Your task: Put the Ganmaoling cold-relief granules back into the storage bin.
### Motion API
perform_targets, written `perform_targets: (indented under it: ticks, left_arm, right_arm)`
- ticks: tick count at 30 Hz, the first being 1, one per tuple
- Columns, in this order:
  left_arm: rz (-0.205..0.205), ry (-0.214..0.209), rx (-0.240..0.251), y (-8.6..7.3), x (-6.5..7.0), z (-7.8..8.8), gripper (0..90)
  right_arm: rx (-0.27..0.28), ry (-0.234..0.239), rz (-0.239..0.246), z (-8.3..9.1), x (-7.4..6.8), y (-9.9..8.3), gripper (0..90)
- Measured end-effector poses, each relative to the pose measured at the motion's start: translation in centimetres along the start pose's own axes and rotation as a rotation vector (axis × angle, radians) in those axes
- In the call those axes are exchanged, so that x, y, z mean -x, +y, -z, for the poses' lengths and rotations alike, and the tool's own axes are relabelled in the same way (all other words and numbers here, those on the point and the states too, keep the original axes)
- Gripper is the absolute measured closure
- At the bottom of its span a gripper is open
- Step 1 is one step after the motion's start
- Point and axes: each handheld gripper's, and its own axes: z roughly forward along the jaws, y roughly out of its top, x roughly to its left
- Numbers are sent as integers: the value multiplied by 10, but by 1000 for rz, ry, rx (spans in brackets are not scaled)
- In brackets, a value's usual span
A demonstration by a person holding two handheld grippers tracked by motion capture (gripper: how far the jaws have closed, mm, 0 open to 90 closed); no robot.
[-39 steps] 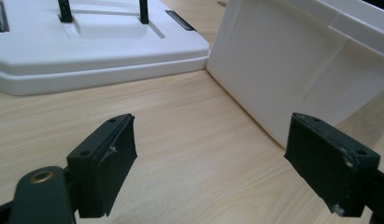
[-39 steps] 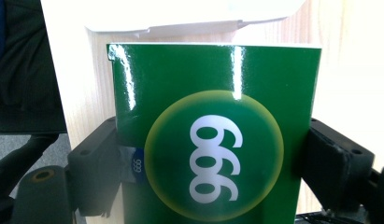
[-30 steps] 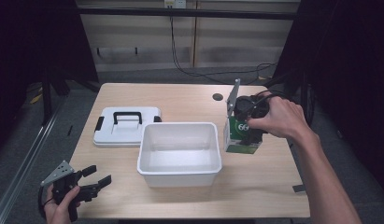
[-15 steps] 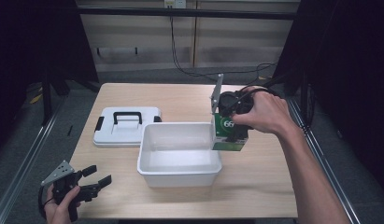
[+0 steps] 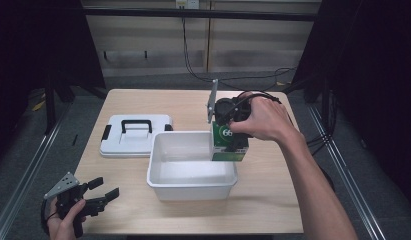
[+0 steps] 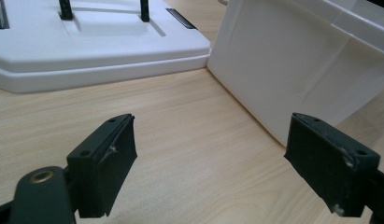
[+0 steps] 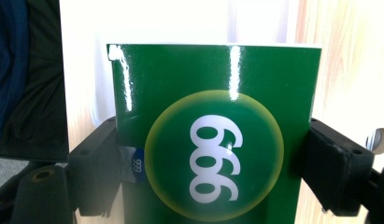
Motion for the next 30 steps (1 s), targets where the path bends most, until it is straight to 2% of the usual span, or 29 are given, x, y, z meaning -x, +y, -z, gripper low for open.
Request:
perform_targets:
  ticks: [4,7,13,16,20,30]
  left_arm:
    - [4,-4,2,0,1,0,159]
    - [-1,-3,3,0,1,0,159]
    - [-2,-9,-1,0,1,-1,159]
    - [0,-8,-1,0,1,-1,159]
    - [2,-8,2,0,0,0,159]
    - [-1,-11,4,0,1,0,159]
  right_arm:
    - [8,12,1,-2,1,4,160]
    - [20,21,20,-7,2,10,160]
    - [1,46,32,-18,3,21,160]
    - [-13,44,33,-24,6,25,160]
    - [-37,63,59,-39,7,33,160]
    - [-56,73,54,-57,9,33,159]
